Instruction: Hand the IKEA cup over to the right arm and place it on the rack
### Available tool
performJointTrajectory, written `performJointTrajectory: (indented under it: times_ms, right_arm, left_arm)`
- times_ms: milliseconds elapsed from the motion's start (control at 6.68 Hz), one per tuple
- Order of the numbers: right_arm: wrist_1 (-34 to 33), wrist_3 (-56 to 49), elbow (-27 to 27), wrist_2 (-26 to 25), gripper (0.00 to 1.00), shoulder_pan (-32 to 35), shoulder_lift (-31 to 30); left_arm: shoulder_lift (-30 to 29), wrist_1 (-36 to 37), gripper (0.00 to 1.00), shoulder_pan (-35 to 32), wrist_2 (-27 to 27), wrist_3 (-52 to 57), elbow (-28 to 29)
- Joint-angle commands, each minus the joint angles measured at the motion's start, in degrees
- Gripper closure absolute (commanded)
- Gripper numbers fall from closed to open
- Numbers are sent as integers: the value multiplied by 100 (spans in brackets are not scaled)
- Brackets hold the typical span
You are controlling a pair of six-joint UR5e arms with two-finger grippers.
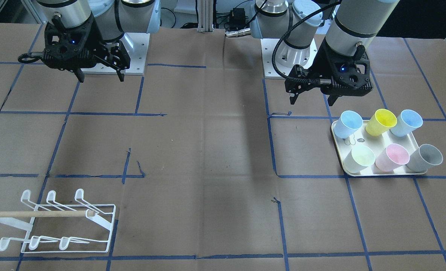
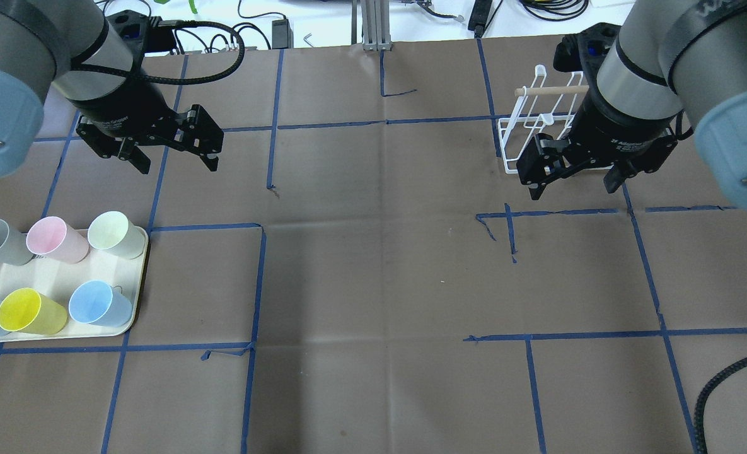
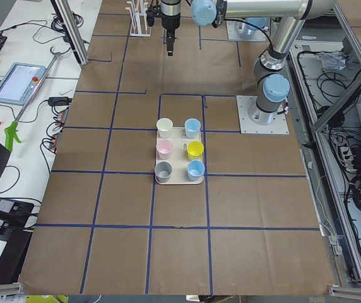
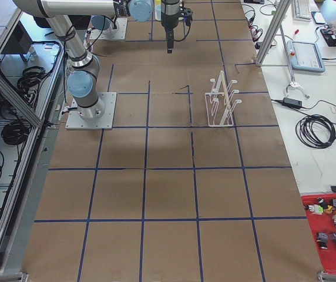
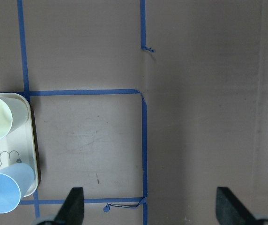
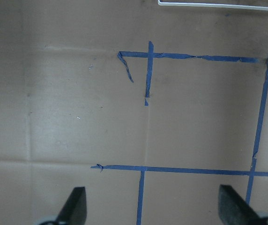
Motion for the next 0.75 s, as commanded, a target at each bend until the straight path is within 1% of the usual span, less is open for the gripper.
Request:
performJointTrajectory:
  times_ms: [0, 599]
  right_arm:
    - [-8, -3, 16, 60, 0, -1, 56]
    - [0, -3, 16, 8, 0, -1, 74]
  left_arm:
    - [-4, 1, 0, 0, 0, -10, 15]
    - [40, 0, 0, 0, 0, 16, -38]
